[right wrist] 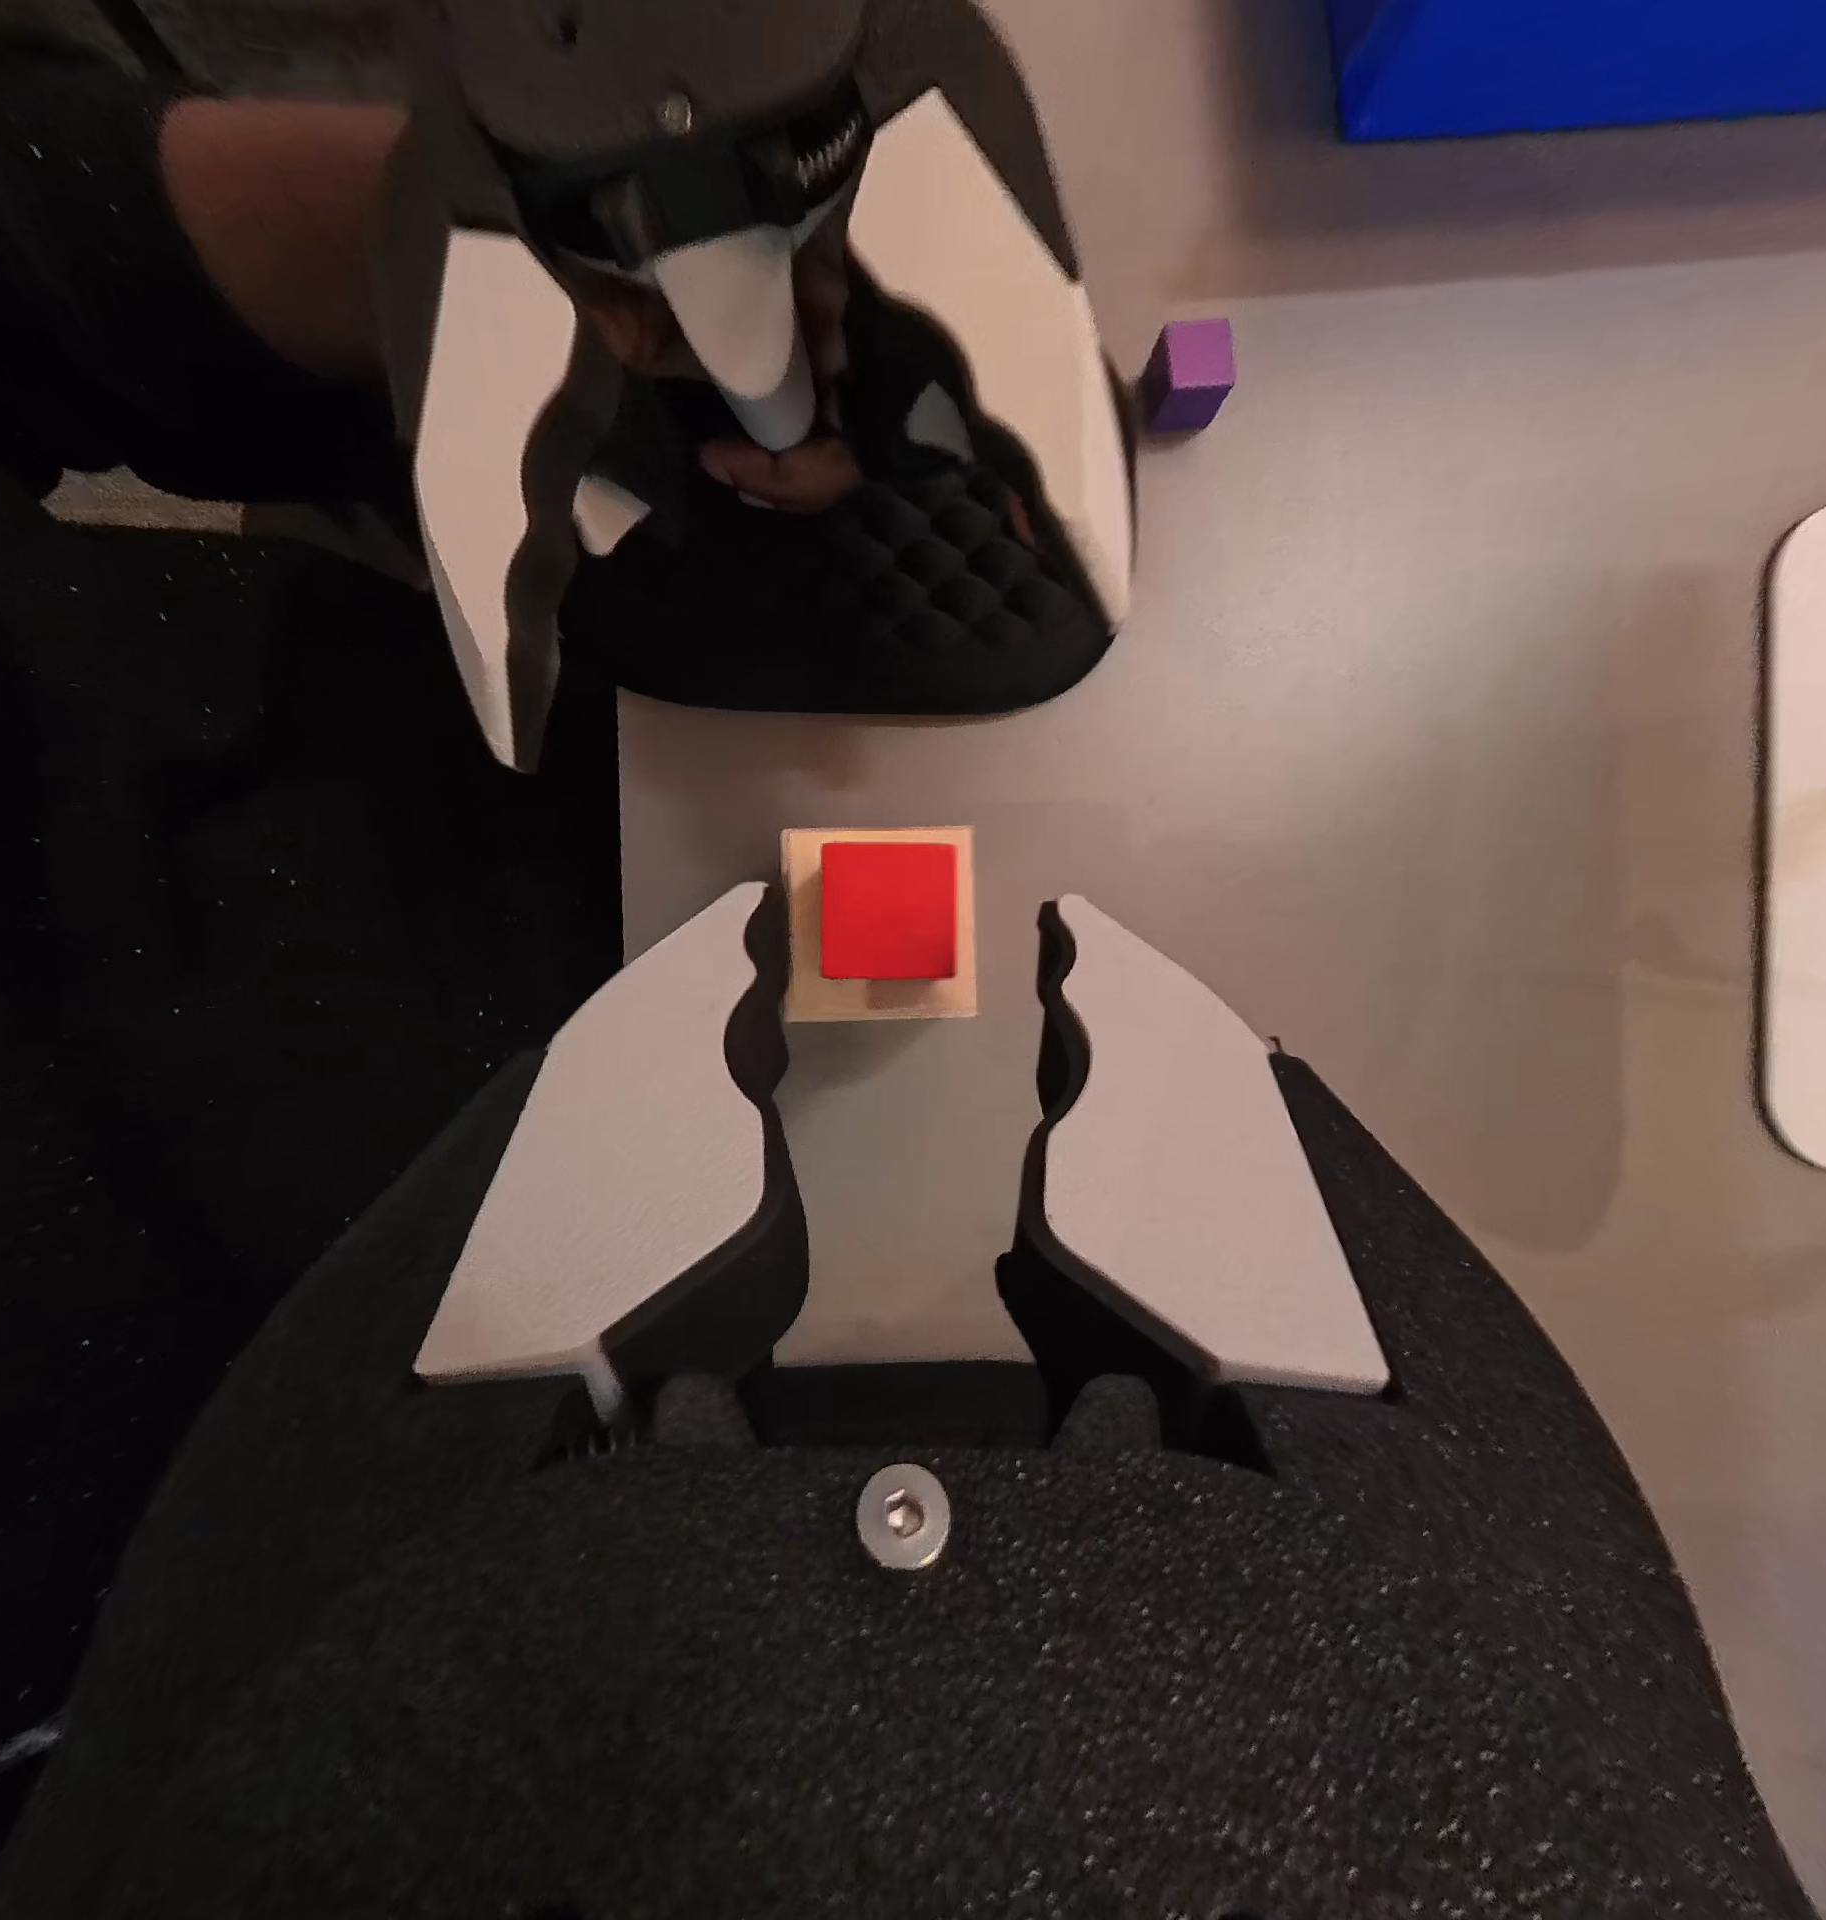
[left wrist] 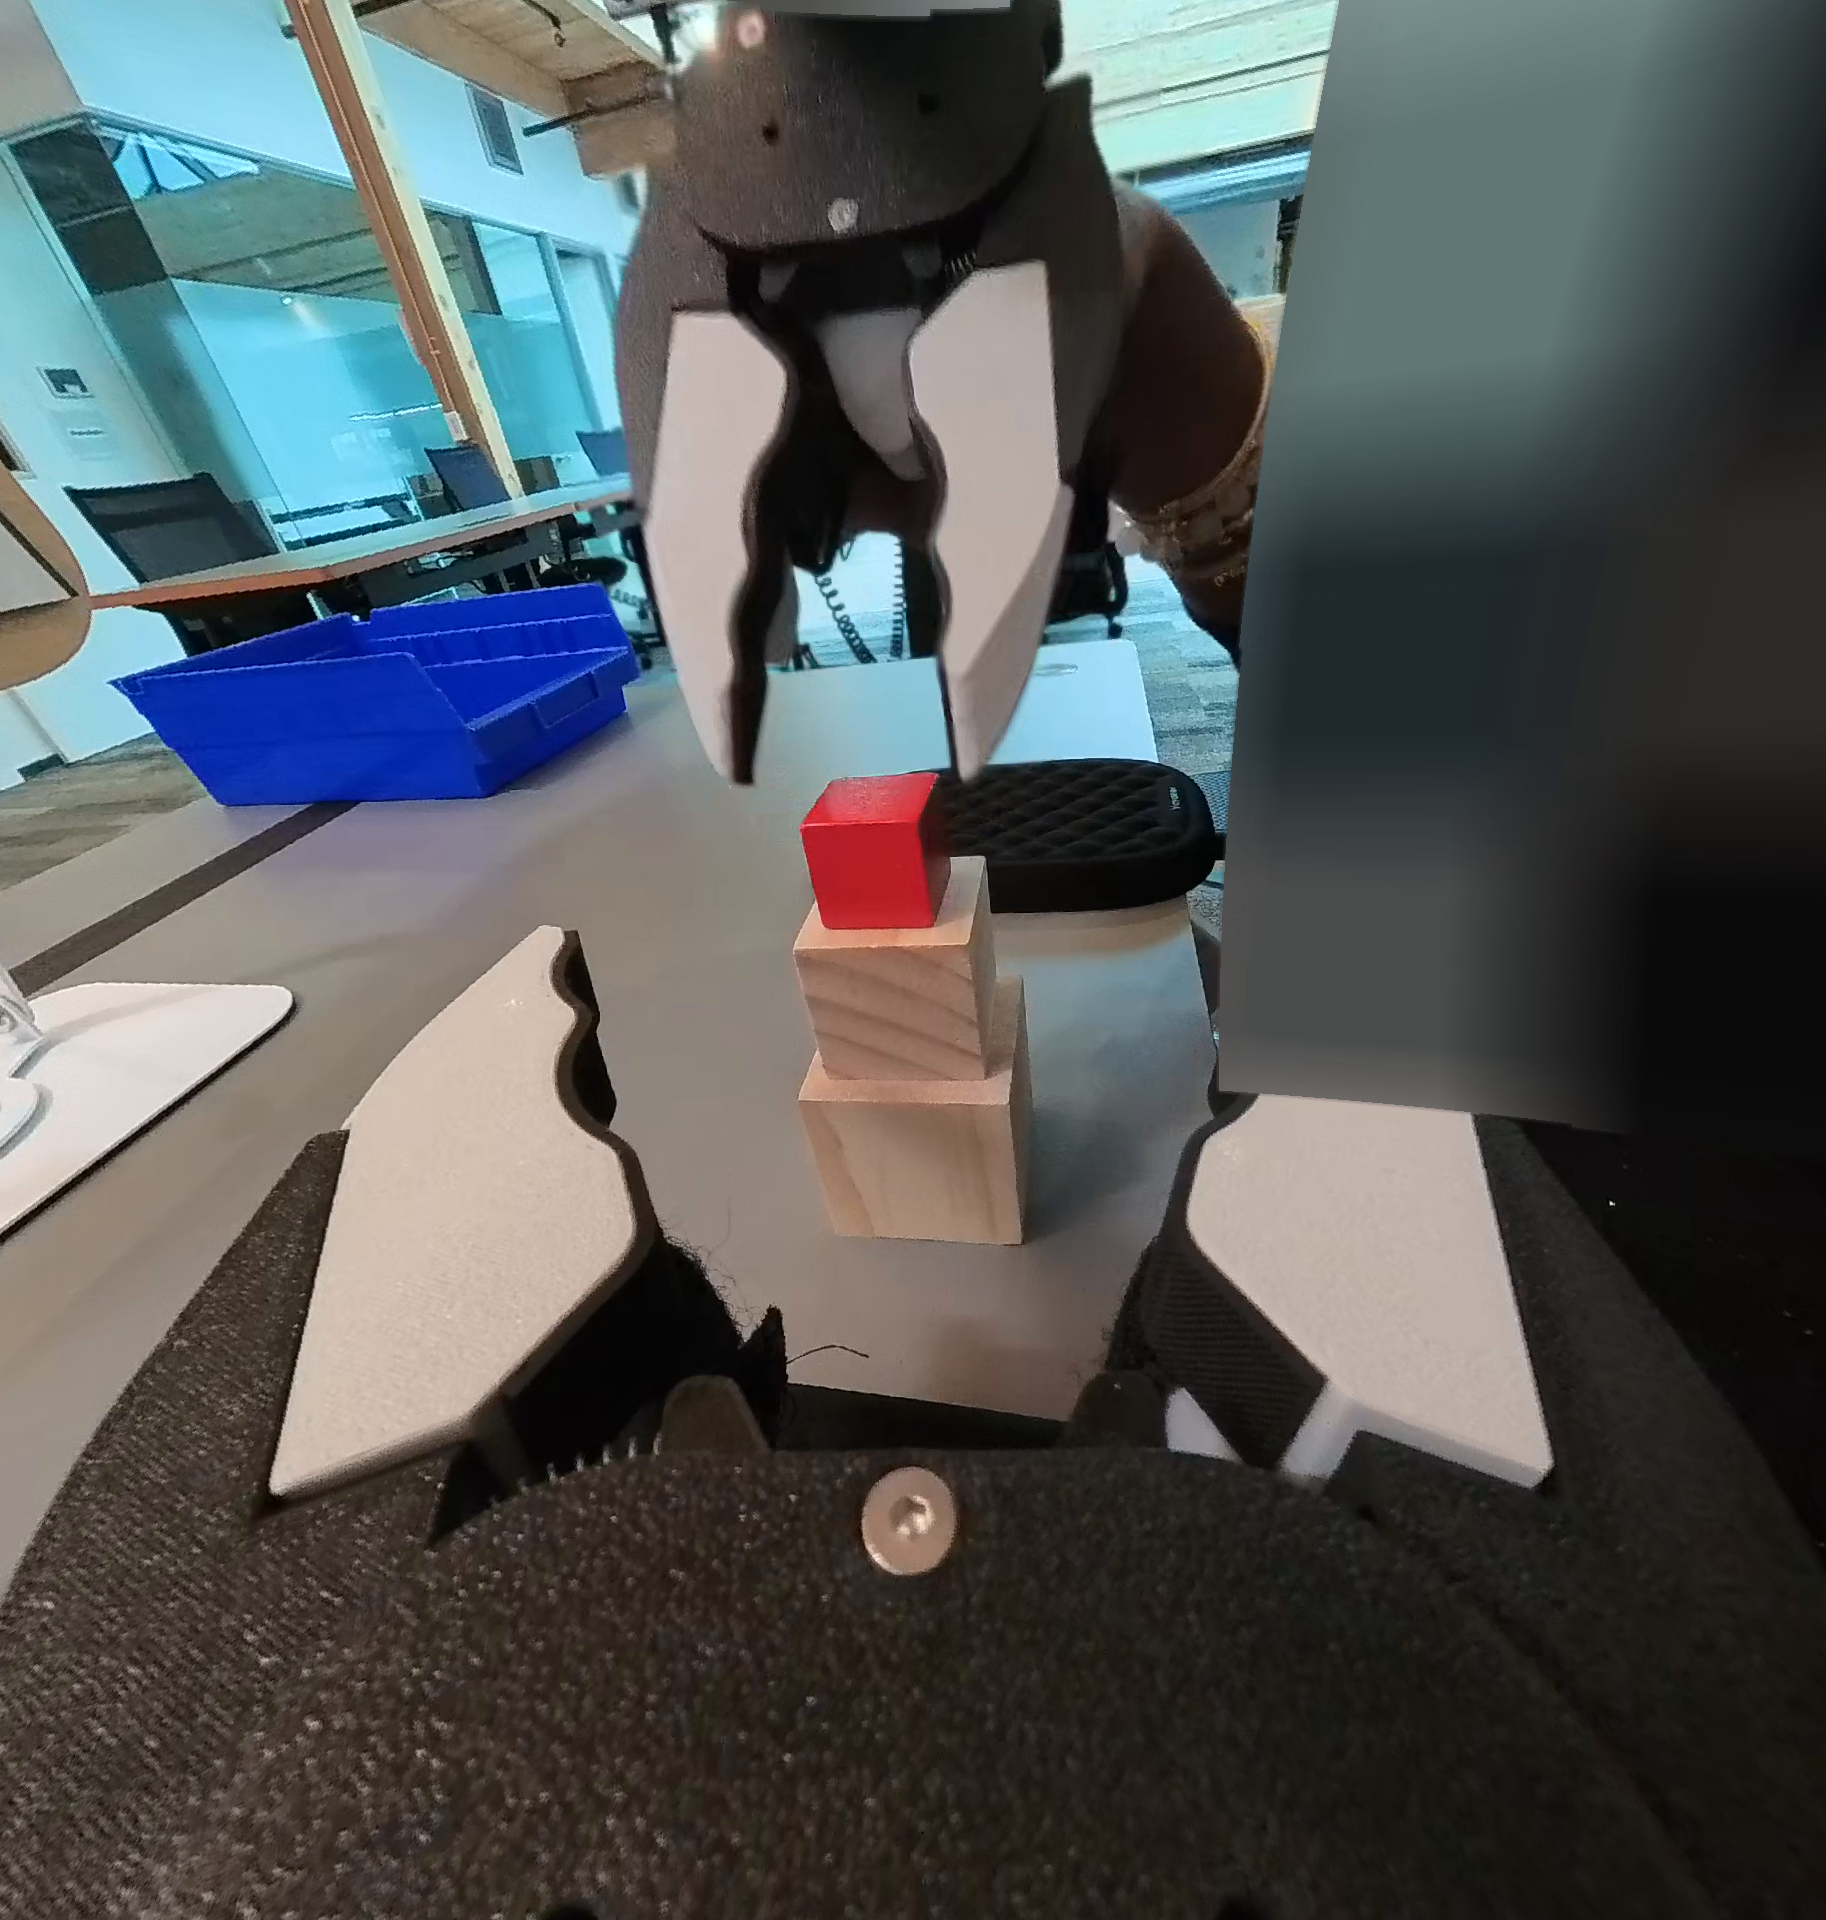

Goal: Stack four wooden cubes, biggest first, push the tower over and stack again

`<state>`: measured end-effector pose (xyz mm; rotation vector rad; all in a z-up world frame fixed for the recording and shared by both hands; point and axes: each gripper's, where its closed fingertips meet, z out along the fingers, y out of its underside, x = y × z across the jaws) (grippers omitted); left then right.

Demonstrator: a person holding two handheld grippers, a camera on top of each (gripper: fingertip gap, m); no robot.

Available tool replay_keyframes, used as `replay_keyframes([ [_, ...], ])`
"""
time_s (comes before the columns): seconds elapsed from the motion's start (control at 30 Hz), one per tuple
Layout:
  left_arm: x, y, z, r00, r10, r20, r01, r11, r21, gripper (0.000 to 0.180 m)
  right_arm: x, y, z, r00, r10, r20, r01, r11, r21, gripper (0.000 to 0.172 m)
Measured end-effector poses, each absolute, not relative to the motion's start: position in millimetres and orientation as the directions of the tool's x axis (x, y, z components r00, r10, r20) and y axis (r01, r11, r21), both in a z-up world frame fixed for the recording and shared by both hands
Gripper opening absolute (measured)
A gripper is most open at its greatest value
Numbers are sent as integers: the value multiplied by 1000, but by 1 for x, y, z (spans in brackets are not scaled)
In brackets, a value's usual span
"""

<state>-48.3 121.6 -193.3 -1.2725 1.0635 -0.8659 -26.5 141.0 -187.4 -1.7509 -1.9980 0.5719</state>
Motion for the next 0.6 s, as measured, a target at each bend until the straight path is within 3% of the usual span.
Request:
replay_keyframes([
  [0.23, -48, 121, -193, 300, -943, -142, -58, 130, -990, 114, -50, 184, -151, -201, 972, 123, 668, 228, -709, 52],
  [0.6, -49, 118, -191, 280, -950, -141, -42, 135, -990, 114, -122, 229, -235, -514, 850, 118, 595, 452, -665, 55],
])
